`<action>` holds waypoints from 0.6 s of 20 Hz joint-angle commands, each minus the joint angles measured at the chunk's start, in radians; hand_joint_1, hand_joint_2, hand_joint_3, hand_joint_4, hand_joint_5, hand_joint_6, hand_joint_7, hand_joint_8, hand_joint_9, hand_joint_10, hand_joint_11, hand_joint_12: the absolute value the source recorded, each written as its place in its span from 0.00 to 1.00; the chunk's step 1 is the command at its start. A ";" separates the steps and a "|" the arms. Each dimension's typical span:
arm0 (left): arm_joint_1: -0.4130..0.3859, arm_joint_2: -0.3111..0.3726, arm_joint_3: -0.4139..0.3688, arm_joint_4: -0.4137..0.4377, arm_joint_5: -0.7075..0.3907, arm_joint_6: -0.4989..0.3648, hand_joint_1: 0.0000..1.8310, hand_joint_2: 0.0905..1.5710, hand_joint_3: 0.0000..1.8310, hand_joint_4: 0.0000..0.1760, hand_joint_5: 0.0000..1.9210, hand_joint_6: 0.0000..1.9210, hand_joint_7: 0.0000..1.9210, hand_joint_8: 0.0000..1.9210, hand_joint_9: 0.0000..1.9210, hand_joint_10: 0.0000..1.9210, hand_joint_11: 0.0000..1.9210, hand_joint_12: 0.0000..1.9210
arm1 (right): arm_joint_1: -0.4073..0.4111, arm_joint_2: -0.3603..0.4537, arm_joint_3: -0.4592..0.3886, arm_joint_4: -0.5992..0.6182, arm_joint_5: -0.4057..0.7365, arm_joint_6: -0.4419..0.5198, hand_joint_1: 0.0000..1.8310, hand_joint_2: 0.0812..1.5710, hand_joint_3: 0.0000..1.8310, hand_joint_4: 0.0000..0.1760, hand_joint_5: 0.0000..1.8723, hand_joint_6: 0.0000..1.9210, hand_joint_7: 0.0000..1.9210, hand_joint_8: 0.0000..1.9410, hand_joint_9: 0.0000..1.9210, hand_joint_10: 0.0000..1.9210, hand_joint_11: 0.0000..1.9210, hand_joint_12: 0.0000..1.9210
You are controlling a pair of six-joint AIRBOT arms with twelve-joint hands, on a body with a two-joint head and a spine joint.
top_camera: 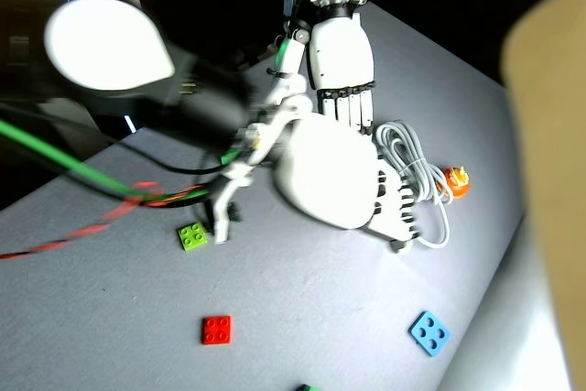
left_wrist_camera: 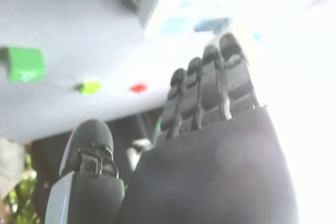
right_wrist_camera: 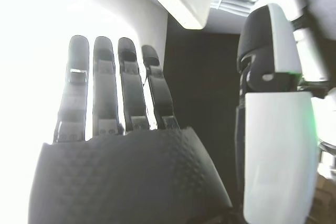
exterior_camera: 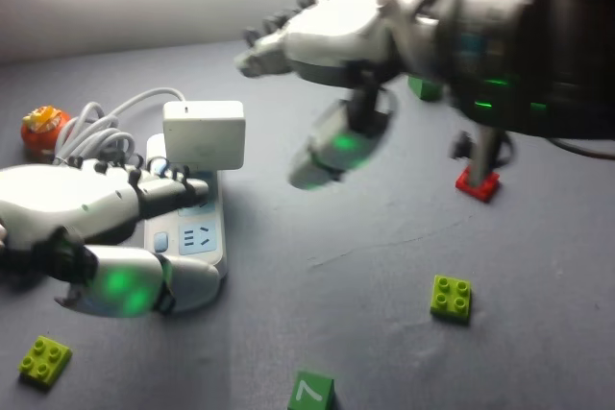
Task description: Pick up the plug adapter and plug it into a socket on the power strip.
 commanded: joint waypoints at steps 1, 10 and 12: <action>-0.026 0.021 0.010 0.019 -0.011 -0.002 0.00 0.79 0.00 0.00 0.03 0.00 0.03 0.00 0.03 0.00 0.00 0.10 | 0.007 0.039 -0.034 -0.029 0.074 0.021 0.44 0.56 0.00 0.00 0.13 0.00 0.14 0.00 0.13 0.00 0.00 0.35; -0.165 0.093 0.057 0.019 0.119 -0.023 0.00 0.79 0.00 0.00 0.01 0.00 0.03 0.00 0.04 0.00 0.00 0.12 | -0.067 0.228 -0.161 -0.024 0.185 0.102 0.41 0.54 0.00 0.00 0.15 0.00 0.15 0.00 0.14 0.00 0.00 0.37; -0.207 0.093 0.064 0.019 0.125 -0.018 0.00 0.79 0.00 0.00 0.01 0.00 0.03 0.00 0.03 0.00 0.00 0.11 | -0.083 0.228 -0.152 -0.024 0.191 0.109 0.38 0.54 0.00 0.00 0.15 0.00 0.15 0.00 0.14 0.00 0.00 0.36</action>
